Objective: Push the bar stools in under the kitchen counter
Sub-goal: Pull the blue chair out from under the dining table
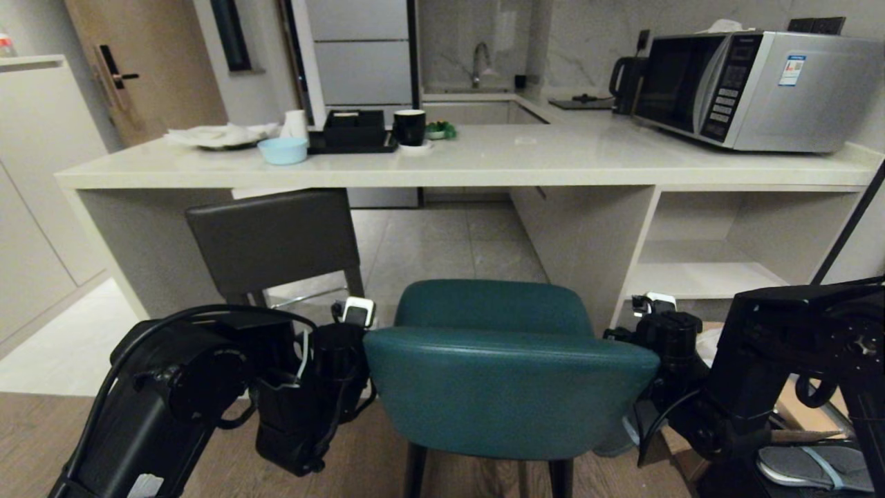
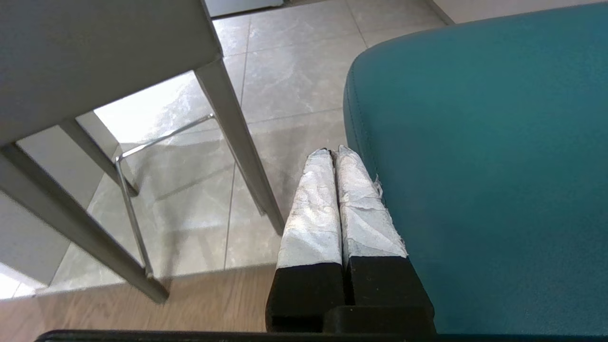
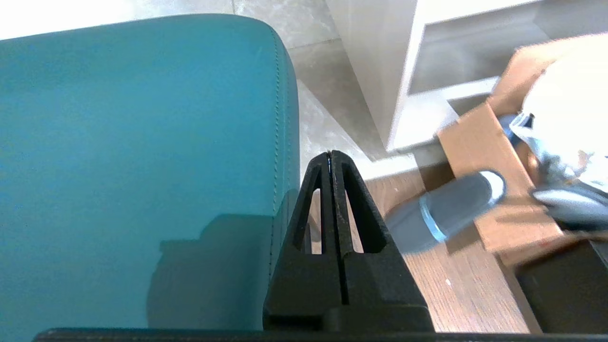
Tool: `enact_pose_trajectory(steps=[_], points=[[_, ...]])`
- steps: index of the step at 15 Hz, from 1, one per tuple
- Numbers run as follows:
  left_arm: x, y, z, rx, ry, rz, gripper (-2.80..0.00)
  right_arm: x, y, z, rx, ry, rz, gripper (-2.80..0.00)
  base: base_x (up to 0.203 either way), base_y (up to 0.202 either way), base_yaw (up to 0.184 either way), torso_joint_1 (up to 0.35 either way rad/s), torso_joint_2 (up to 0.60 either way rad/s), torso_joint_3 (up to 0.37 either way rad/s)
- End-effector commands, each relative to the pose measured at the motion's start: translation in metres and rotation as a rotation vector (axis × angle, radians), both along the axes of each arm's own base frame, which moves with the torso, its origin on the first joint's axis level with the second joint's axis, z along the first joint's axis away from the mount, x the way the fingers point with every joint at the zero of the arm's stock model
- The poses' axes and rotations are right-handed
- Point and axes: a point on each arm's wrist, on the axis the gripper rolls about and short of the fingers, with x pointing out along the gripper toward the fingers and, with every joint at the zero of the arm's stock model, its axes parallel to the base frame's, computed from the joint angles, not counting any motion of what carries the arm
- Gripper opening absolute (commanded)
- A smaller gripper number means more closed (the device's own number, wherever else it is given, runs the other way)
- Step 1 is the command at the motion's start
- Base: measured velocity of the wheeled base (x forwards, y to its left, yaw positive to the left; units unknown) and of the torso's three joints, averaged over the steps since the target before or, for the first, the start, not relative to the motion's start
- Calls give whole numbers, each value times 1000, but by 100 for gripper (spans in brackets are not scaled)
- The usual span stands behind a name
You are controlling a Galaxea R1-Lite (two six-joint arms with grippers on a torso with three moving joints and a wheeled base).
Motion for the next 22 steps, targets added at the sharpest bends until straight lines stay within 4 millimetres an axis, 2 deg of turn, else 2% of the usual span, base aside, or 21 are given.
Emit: enact_pose_trajectory(steps=[1,7,10,14,15,17,20,22], points=[[-3,-6,2,-6,-11,-12,-280,0,0,2,4,-13,-2,-280,0,0,0,0,0,0],[-8,3,4,-9,12,2,-280,-3,-2,9,6,-23,-4,-280,0,0,0,0,0,0],[-7,6,13,-21,-3,13,-280,-3,-4,11,7,-26,-9,-280,0,0,0,0,0,0],[6,56,17,-15,11,143,-280,3,-25,23,12,-60,-67,-280,0,0,0,0,0,0],[8,63,22,-23,-1,163,-280,4,-33,26,14,-68,-87,-280,0,0,0,0,0,0],[10,66,32,-35,-28,171,-280,3,-39,34,17,-86,-101,-280,0,0,0,0,0,0],[17,61,41,-49,-71,170,-280,1,-35,34,17,-84,-89,-280,0,0,0,0,0,0],[18,66,48,-57,-87,193,-280,1,-35,38,20,-95,-91,-280,0,0,0,0,0,0]])
